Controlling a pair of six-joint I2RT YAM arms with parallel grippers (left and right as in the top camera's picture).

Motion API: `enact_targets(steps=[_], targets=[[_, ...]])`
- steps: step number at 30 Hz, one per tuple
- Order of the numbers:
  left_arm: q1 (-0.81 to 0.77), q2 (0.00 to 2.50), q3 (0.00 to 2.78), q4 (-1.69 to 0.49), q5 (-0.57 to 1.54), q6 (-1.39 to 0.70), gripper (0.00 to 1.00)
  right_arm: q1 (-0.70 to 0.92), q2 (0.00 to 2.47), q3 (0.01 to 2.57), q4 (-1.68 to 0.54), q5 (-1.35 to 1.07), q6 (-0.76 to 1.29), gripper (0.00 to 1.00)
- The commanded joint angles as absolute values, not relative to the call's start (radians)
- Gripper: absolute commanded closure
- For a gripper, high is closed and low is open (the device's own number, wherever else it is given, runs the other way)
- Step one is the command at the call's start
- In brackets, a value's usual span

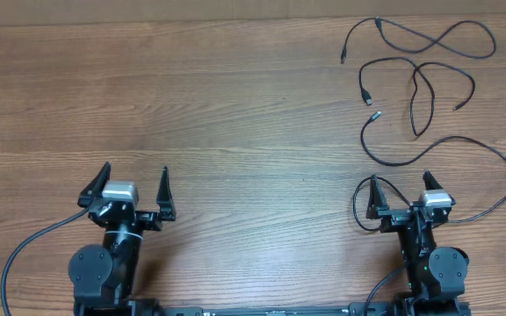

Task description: Untangle cables

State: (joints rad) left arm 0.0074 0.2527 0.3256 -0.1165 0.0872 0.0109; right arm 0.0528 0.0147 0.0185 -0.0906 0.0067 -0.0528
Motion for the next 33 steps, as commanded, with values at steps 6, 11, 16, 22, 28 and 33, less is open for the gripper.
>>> enact_targets(steps=[6,11,16,22,28,33], targets=[[0.015,0.217,0.311,-0.145,0.101,0.022,0.0,0.051,0.003,0.008,-0.085,0.005,-0.057,0.0],[0.015,0.2,0.285,-0.14,0.101,0.022,0.01,0.051,0.003,0.008,-0.085,0.005,-0.057,0.0],[0.031,0.148,0.231,-0.093,0.105,0.019,0.0,0.051,0.003,0.008,-0.085,0.005,-0.057,0.0],[0.062,0.07,0.175,-0.063,0.14,0.014,0.01,0.051,0.003,0.008,-0.085,0.005,-0.057,0.0],[0.062,0.004,0.093,0.017,0.141,-0.007,0.0,0.051,0.003,0.008,-0.085,0.005,-0.057,0.0],[0.059,0.003,0.035,0.109,0.15,-0.007,0.0,0.051,0.003,0.008,-0.085,0.005,-0.057,0.0]])
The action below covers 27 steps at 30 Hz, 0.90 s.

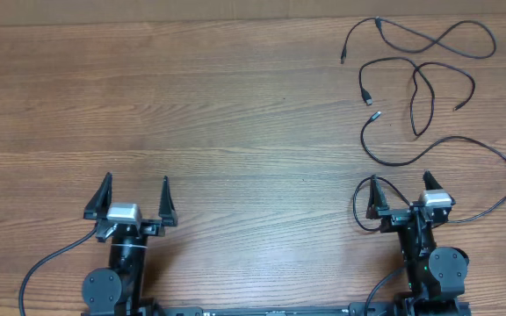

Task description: Untangle cables

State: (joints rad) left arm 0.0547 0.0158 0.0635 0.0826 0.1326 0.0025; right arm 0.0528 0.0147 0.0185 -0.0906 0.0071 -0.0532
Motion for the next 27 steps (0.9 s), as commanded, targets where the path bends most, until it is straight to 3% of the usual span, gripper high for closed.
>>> enact_targets(steps=[1,27], targets=[[0.057,0.003,0.026,0.122,0.15,-0.008,0.01,0.051,0.003,0.008,-0.085,0.005,-0.057,0.0],[0.058,0.003,0.004,-0.074,0.086,0.004,0.0,0.051,0.003,0.008,-0.085,0.005,-0.057,0.0]])
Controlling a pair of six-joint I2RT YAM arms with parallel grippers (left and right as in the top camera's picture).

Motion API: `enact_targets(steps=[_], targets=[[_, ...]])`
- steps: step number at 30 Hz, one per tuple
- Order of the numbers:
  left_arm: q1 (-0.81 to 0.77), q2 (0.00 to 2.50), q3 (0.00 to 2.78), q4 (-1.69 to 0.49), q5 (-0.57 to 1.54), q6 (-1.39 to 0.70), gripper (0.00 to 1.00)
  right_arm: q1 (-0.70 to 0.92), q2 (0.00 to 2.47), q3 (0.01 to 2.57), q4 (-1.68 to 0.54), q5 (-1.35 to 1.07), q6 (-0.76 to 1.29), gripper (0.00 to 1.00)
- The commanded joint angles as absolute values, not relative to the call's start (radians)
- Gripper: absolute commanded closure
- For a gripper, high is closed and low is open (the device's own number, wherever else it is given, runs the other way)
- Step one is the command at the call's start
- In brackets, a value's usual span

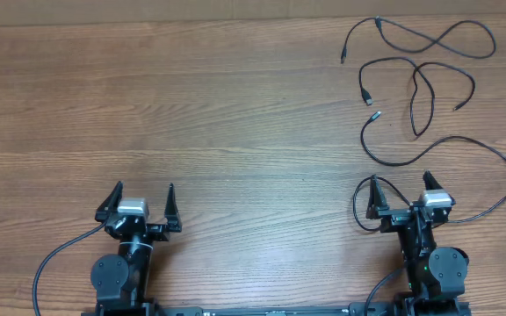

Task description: Untangle cables

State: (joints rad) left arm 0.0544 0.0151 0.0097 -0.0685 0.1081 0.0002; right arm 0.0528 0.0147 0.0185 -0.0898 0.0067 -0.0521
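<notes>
Three black cables lie spread at the far right of the wooden table. One cable [420, 38] loops along the back edge. A second cable [415, 79] curls just below it. A third, longer cable [464, 145] runs from a plug down to my right gripper [400, 195], its near loop lying around the left finger. That gripper stands open at the front right. At the front left my left gripper [142, 201] is open with nothing between its fingers, far from all cables.
The wooden table [191, 105] stretches across the view. Each arm's own black feed cable trails off toward the front edge.
My left gripper has shifted a little to the right and nearer the front edge, still open. The right arm and the cables have not moved.
My left gripper stood open at the front left, turned slightly. It then sat straighter and lower, and now lies further right near the front edge. The right gripper and the three cables stayed as they were throughout.
</notes>
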Motion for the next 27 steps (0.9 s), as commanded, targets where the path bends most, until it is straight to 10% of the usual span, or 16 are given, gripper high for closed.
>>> enact_targets(steps=[1,27], targets=[[0.058,0.003,0.004,-0.074,0.086,0.004,0.01,0.051,0.003,0.008,-0.085,0.005,-0.057,0.0],[0.056,0.004,0.004,-0.075,0.075,0.003,0.0,0.051,0.003,0.008,-0.085,0.005,-0.057,0.0]])
